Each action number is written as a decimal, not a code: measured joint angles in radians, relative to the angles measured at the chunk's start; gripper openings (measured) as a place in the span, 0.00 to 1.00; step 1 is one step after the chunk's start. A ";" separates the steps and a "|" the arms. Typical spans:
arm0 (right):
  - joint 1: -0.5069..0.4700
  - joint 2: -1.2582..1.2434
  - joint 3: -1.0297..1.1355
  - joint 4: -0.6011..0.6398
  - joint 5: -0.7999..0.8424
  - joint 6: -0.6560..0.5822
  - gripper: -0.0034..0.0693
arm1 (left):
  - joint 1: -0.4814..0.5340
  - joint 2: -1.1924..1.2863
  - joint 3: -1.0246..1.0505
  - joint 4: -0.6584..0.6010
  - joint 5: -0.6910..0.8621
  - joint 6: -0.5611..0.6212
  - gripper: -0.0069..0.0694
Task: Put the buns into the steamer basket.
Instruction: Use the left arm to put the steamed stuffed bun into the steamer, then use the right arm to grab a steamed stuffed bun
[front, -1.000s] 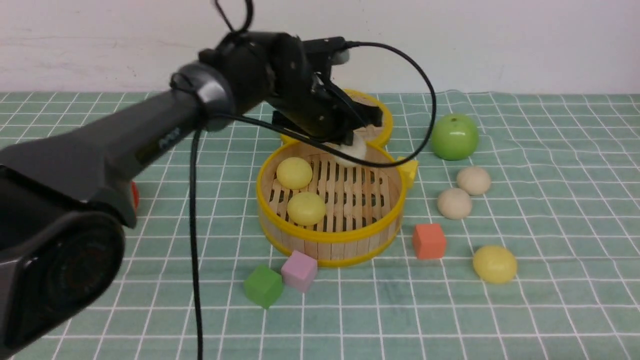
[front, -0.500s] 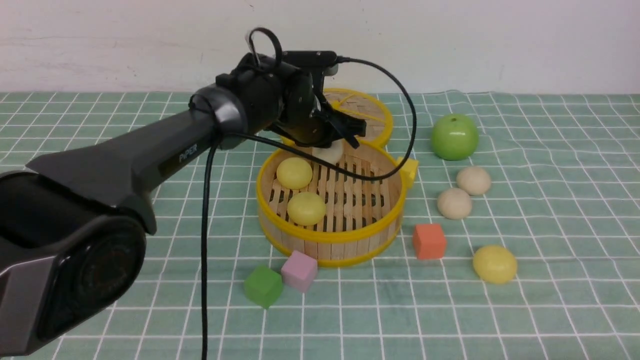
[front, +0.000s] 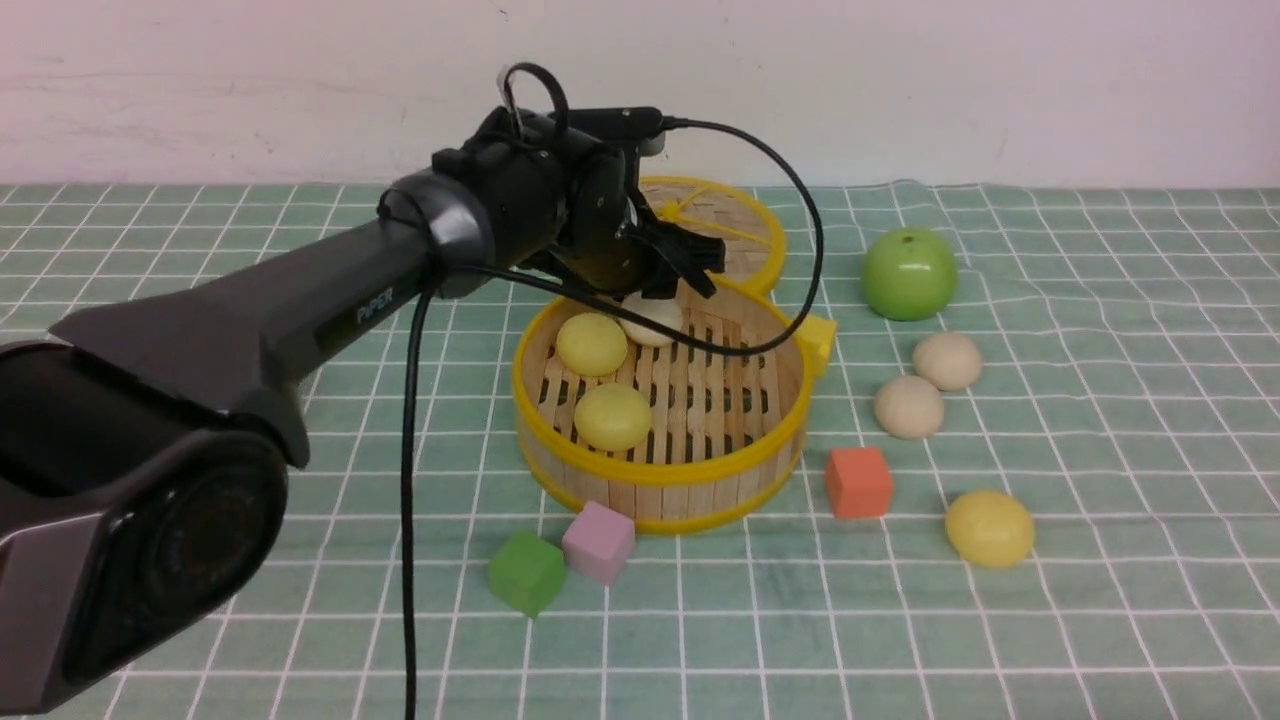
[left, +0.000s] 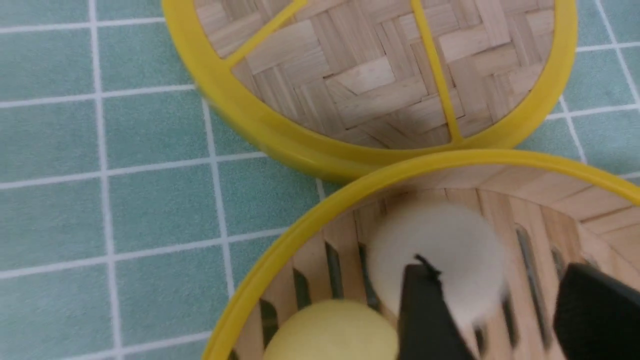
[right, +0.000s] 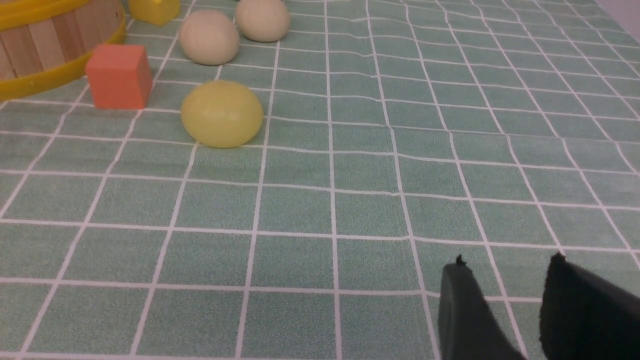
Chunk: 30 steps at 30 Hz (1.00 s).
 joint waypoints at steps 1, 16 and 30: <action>0.000 0.000 0.000 0.000 0.000 0.000 0.38 | 0.000 -0.018 0.000 0.002 0.016 0.002 0.59; 0.000 0.000 0.000 0.000 0.000 0.000 0.38 | 0.000 -0.584 0.000 0.037 0.479 0.142 0.30; 0.000 0.000 0.000 0.000 0.000 0.000 0.38 | 0.000 -1.461 0.701 0.069 0.464 0.002 0.07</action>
